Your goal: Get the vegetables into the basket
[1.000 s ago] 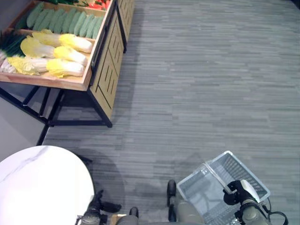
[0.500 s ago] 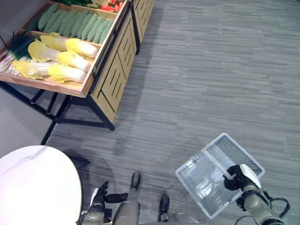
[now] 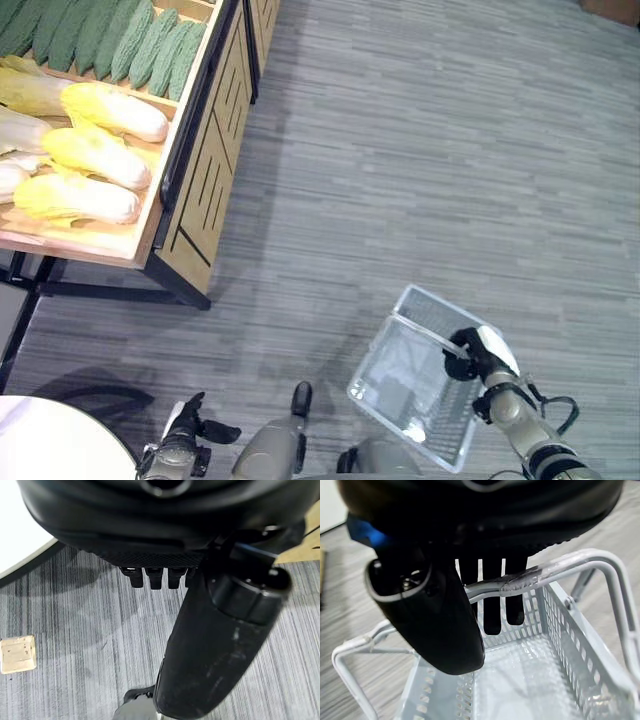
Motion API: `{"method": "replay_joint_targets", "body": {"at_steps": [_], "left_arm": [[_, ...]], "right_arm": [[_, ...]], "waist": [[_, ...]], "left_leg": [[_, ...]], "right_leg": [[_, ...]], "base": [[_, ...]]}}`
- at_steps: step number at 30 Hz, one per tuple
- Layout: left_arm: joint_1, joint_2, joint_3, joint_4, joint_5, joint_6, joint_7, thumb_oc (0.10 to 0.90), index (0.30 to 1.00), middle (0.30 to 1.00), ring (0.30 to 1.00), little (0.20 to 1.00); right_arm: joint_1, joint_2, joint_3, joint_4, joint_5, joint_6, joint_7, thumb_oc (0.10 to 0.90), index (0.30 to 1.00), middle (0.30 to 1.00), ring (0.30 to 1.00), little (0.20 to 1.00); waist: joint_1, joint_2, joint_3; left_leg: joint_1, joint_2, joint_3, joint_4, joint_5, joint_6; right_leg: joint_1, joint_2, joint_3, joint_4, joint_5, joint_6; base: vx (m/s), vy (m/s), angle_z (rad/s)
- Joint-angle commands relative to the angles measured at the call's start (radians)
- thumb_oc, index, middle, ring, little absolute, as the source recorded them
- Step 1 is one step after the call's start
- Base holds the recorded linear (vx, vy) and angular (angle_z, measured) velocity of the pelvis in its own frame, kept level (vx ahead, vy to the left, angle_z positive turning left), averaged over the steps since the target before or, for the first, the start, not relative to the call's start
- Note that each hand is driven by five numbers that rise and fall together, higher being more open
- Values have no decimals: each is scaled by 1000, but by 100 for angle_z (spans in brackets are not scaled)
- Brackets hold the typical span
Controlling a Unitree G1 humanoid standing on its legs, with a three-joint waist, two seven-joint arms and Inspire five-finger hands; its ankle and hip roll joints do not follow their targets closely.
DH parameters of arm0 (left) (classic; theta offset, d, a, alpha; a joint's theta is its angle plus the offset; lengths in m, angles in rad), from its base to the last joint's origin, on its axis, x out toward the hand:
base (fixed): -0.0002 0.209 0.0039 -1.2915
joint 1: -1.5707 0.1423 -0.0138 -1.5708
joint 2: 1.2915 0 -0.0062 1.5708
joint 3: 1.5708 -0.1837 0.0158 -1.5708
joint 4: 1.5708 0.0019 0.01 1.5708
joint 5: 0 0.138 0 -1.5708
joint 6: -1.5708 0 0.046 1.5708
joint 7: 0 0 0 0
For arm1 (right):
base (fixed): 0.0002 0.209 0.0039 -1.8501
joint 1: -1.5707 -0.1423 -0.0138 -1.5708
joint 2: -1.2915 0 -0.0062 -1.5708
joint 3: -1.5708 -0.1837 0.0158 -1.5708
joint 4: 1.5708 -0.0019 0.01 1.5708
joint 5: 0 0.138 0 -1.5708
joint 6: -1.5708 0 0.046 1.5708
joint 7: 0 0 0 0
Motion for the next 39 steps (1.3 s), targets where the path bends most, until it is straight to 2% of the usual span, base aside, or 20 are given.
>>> {"method": "replay_joint_targets", "body": {"at_steps": [1,2,4,7,9,11,17,21,22,23,24,25,26,27,29,30,31,33,39], "left_arm": [[33,11,12,-11,28,-12,-5,900,1000,1000,1000,1000],[33,10,12,-11,28,-12,-5,900,1000,1000,1000,1000],[16,4,14,18,34,-14,-5,900,1000,1000,1000,1000],[11,-2,17,32,34,-14,-4,900,1000,1000,1000,1000],[17,-11,17,38,41,-9,-7,900,1000,1000,1000,1000],[31,-20,23,46,40,-3,-5,900,1000,1000,1000,1000],[37,-35,2,36,49,-1,-1,900,1000,1000,1000,1000],[40,-46,-7,15,39,2,0,900,1000,1000,1000,1000],[34,-49,-11,10,38,4,4,900,1000,1000,1000,1000],[27,-53,-13,12,32,7,7,900,1000,1000,1000,1000],[15,-57,-24,-6,29,10,9,900,1000,1000,1000,1000],[15,-56,-24,-6,28,10,9,900,1000,1000,1000,1000],[5,-61,-33,-3,40,11,13,900,1000,1000,1000,1000],[-2,-64,-39,6,48,13,15,900,1000,1000,1000,1000],[-10,-63,-37,17,63,17,24,900,1000,1000,1000,1000],[-7,-61,-34,20,64,19,24,900,1000,1000,1000,1000],[3,-59,-22,23,65,19,22,900,1000,1000,1000,1000],[11,-58,-20,23,67,17,24,900,1000,1000,1000,1000],[20,-40,-8,26,71,16,17,900,1000,1000,1000,1000]], "right_arm": [[-5,-102,-65,-91,-15,-52,-36,400,300,300,300,300],[-5,-102,-65,-91,-15,-52,-36,400,300,300,300,300],[-5,-101,-70,-109,-9,-54,-41,400,300,300,300,300],[0,-99,-78,-118,-8,-53,-39,400,300,300,300,300],[4,-98,-77,-120,-4,-53,-33,400,300,300,300,300],[-5,-98,-65,-126,-6,-55,-26,400,300,300,300,300],[14,-121,-69,-150,10,-70,-24,400,300,300,300,300],[18,-135,-66,-143,20,-72,-23,400,300,300,300,300],[18,-144,-61,-136,19,-73,-26,400,300,300,300,300],[20,-151,-65,-140,21,-72,-29,400,300,300,300,300],[35,-160,-82,-145,20,-63,-37,400,300,300,300,300],[35,-160,-83,-145,20,-63,-37,400,300,300,300,300],[42,-163,-95,-145,19,-57,-45,400,300,300,300,300],[45,-161,-98,-145,16,-55,-53,400,300,300,300,300],[52,-157,-99,-161,5,-53,-60,400,300,300,300,300],[51,-156,-95,-155,-2,-50,-59,400,300,300,300,300],[47,-154,-87,-158,-12,-48,-52,400,300,300,300,300],[38,-144,-77,-147,-19,-44,-52,400,300,300,300,300],[33,-113,-73,-148,-27,-40,-41,400,300,300,300,300]], "waist": [[-39,17,1],[-40,19,4],[-80,16,17],[-88,19,16],[-84,16,0],[-81,19,-19],[-90,42,-55],[-83,49,-55],[-69,42,-45],[-64,34,-35],[-65,31,-22],[-66,29,-24],[-74,27,-24],[-76,33,-28],[-69,52,-33],[-61,54,-32],[-56,56,-38],[-53,56,-47],[-46,34,-64]], "left_leg": [[-11,101,-21,59,-68,-132],[-7,103,-24,60,-72,-133],[58,96,-86,66,-118,-153],[86,100,-128,71,-140,-165],[111,106,-157,77,-152,-177],[135,134,-163,72,-145,-191],[156,216,-233,76,-82,-239],[128,227,-249,162,-19,-258],[87,208,-251,237,29,-265],[36,190,-224,304,52,-259],[-22,204,-129,274,26,-249],[-24,201,-130,270,32,-248],[-86,206,-19,185,-17,-242],[-109,206,35,125,-13,-242],[-147,226,98,20,62,-244],[-141,233,102,8,73,-247],[-115,231,95,-10,58,-242],[-95,212,86,-29,57,-228],[-55,188,118,-26,27,-200]], "right_leg": [[-5,6,44,-622,116,23],[1,8,41,-623,114,22],[-59,7,104,-813,152,48],[-72,9,136,-860,180,61],[-42,4,120,-868,181,54],[-33,15,96,-834,173,41],[-11,58,39,-767,90,-4],[13,83,31,-758,49,-30],[43,87,30,-770,45,-44],[68,79,14,-780,37,-55],[98,60,-13,-790,23,-58],[96,56,-14,-792,25,-57],[121,33,-49,-812,20,-50],[127,29,-60,-821,16,-44],[136,41,-69,-827,10,-38],[139,42,-65,-824,8,-36],[143,43,-61,-815,-4,-31],[154,34,-60,-810,-5,-23],[185,3,-45,-799,-3,1]], "base": [[346,59,31],[325,-96,70],[395,-168,90],[276,-146,108],[246,-191,64],[248,-230,64],[210,-245,37],[157,-194,6],[148,-230,-9],[139,-238,-3],[69,-140,38],[73,-100,76],[70,-28,85],[105,5,85],[104,79,83],[139,104,43],[140,111,-20],[142,153,-67],[94,146,-11]]}}
